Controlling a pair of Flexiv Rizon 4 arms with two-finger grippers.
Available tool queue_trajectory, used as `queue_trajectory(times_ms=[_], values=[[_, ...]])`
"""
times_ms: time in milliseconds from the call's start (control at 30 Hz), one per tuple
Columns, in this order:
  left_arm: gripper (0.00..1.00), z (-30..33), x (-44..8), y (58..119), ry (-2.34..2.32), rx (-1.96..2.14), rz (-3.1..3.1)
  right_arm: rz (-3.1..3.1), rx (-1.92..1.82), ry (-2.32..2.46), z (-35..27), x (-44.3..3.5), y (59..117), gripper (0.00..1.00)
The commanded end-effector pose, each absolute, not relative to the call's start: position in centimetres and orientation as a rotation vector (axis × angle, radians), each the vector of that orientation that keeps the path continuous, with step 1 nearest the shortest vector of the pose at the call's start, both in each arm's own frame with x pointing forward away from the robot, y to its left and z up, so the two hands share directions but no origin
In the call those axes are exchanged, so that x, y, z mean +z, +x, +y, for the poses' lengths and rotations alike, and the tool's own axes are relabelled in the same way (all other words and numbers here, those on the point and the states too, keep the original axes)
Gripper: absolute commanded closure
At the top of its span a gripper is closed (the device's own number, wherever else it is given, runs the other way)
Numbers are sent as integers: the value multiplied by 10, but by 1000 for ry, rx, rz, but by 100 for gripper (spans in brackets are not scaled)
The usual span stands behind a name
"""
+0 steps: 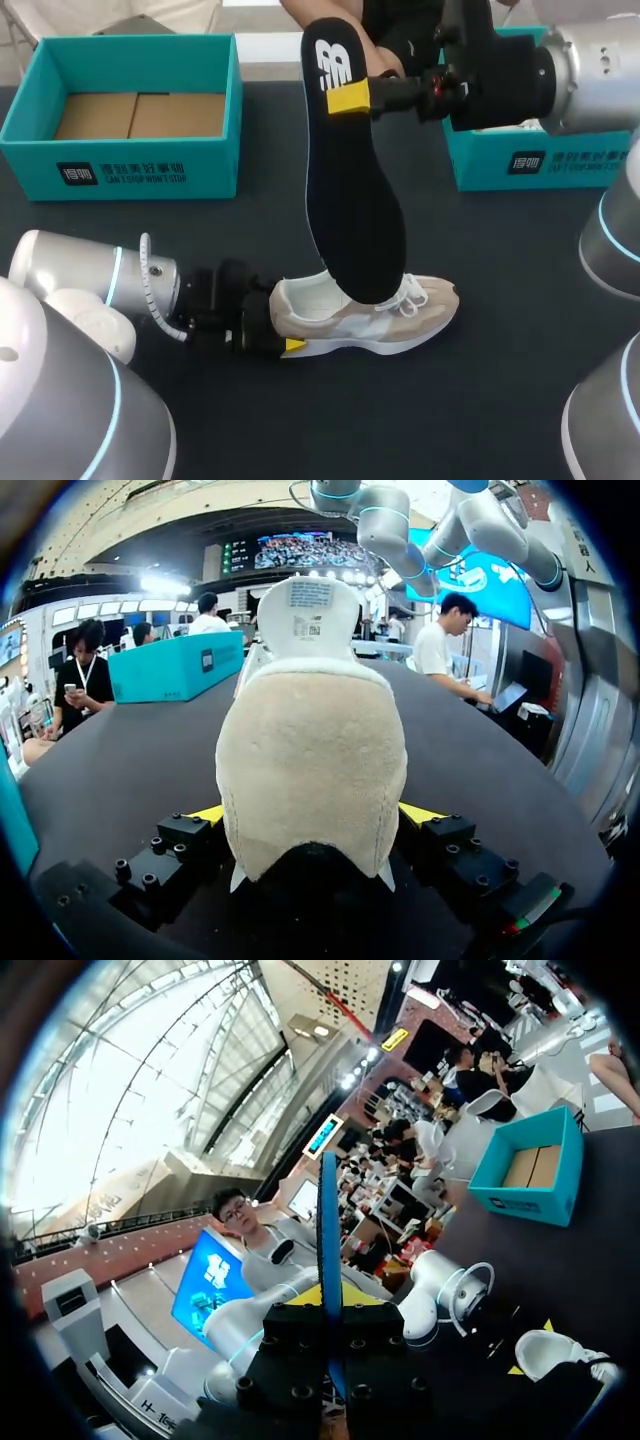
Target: Take the shoe out of the shoebox, open the shoe tongue, remove and reinsert the insole, then place the shoe into the shoebox
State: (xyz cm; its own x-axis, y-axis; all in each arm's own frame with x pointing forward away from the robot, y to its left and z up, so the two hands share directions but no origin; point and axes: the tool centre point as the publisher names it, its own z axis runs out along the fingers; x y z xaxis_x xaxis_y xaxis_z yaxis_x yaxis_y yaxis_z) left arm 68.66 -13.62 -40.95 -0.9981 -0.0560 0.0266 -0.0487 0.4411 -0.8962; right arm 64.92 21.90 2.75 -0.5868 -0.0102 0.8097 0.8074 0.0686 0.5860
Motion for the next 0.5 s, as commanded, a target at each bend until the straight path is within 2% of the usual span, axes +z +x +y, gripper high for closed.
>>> queue_trajectory(times_ms=[33, 500], values=[[0, -126, -397, 680, -130, -1605, 2678, -1694, -1590, -804, 221, 27, 649, 100], [0, -117, -383, 685, -128, -1462, 2752, -1694, -1590, -804, 221, 27, 649, 100]])
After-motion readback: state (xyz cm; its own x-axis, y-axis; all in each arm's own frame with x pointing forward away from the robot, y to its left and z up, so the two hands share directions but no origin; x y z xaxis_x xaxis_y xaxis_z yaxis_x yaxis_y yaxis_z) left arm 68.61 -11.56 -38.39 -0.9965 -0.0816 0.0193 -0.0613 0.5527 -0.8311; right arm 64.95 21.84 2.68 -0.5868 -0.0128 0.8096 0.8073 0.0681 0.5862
